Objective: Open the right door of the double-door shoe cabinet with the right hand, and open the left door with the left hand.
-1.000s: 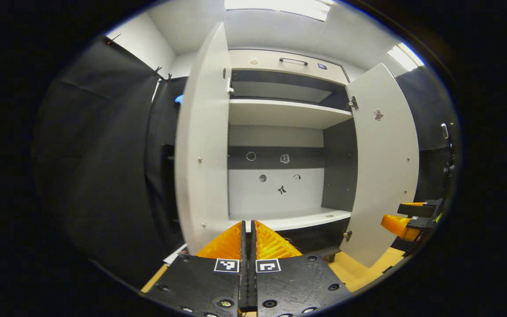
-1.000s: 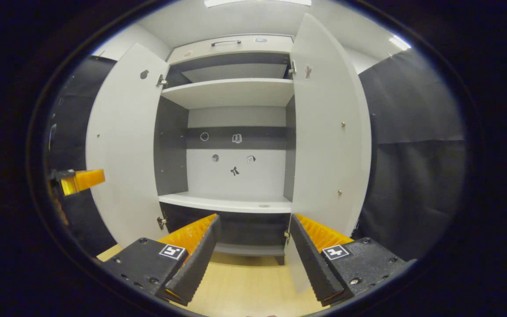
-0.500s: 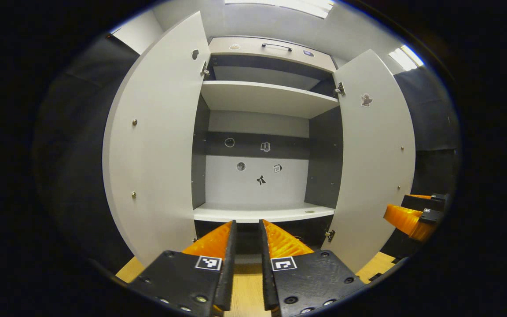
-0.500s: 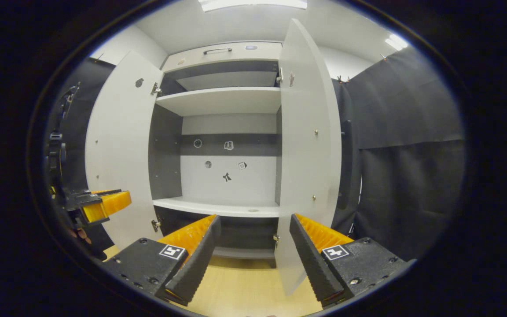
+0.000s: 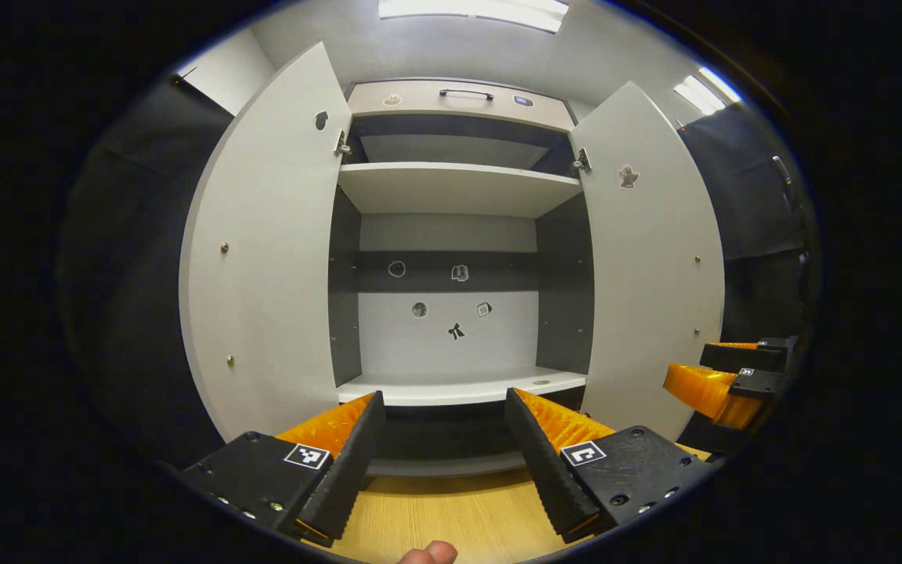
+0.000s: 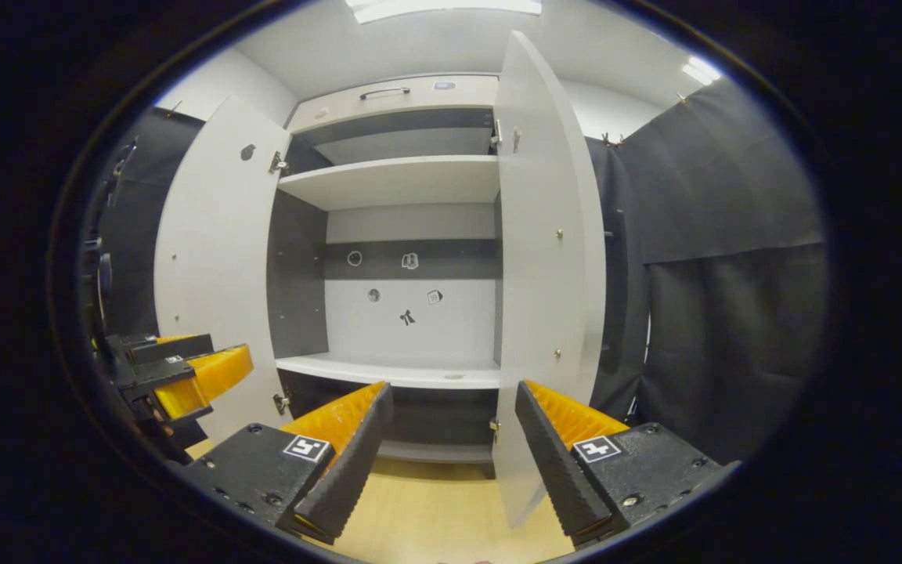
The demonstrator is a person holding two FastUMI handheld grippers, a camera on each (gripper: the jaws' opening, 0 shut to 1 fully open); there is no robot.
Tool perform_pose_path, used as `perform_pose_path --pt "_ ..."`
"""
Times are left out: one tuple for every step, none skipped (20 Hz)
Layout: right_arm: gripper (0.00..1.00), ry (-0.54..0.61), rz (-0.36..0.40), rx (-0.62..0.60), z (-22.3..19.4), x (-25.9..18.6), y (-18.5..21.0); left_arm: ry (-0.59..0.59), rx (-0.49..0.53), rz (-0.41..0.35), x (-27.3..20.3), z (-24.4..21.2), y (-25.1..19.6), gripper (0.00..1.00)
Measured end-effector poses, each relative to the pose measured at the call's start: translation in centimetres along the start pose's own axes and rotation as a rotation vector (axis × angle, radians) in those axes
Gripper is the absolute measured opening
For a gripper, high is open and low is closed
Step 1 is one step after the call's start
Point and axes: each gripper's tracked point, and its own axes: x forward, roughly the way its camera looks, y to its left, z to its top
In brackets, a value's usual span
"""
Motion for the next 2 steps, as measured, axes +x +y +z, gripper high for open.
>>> perform_pose_path --pt "0.98 -0.002 0.001 0.002 0.06 0.05 0.02 0.004 0.0 0.008 0.0 -0.05 0.23 0.92" --pt "0.98 -0.004 0.002 0.004 0.08 0.13 0.04 0.0 -0.001 0.016 -0.1 0.01 0.51 0.92"
